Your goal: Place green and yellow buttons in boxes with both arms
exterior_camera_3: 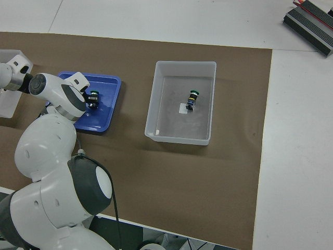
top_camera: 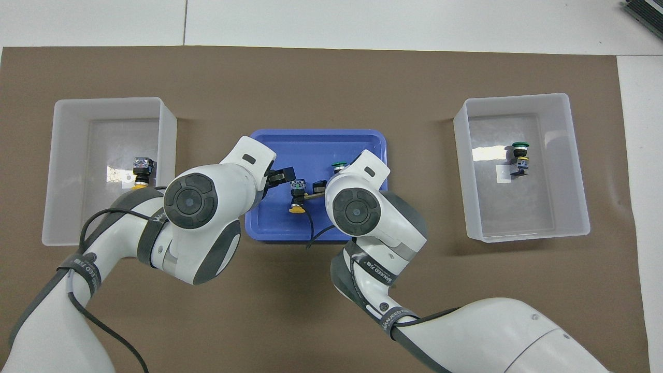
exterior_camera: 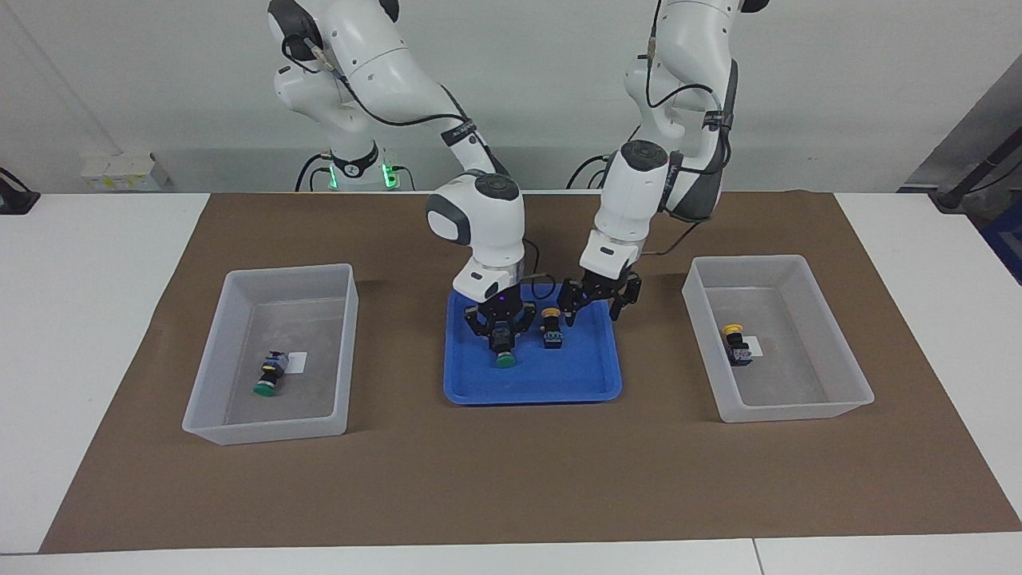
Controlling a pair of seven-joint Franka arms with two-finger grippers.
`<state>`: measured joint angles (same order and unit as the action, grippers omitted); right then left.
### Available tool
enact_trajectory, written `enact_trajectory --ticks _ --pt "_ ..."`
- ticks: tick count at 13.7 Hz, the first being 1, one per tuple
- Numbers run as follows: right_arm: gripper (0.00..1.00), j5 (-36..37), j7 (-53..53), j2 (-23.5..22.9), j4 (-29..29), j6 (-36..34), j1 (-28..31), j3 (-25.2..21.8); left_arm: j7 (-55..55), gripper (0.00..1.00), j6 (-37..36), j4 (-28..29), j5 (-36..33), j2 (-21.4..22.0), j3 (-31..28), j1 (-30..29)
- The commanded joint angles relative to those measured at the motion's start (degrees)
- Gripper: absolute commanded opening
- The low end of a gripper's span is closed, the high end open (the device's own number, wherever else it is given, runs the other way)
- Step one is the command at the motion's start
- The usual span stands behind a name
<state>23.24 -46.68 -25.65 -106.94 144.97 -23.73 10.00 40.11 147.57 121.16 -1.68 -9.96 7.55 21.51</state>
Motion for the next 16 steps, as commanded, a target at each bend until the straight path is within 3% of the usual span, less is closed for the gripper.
enact_trajectory --ticks 1,3,9,11,14,16 --pt "0.00 1.11 -0.87 6.38 -2.30 -3.71 3.76 0.28 0.76 0.96 2.19 0.04 0.54 -1.20 -0.87 1.78" --pt "0.00 0.93 -0.52 10.96 -4.15 -6.09 7.36 0.28 2.34 0.88 4.74 -0.04 0.54 -2.69 -0.79 2.04" --pt "0.00 0.58 12.81 18.17 -6.00 -10.41 19.14 0.28 5.24 0.83 8.00 -0.83 0.36 -6.82 -0.96 5.65" --pt "0.00 -0.38 19.75 19.06 -7.66 -10.14 23.01 0.28 5.24 0.83 8.00 -0.83 0.01 -7.35 -1.05 6.61" --pt "0.00 -11.42 33.08 18.98 -9.78 -7.43 28.98 0.19 5.24 0.76 8.35 -0.83 -0.17 -8.76 -1.14 6.79" --pt "0.00 -14.35 42.16 17.14 -10.04 -5.84 32.24 0.19 5.15 0.70 8.35 -0.83 -0.26 -8.85 -1.14 6.88"
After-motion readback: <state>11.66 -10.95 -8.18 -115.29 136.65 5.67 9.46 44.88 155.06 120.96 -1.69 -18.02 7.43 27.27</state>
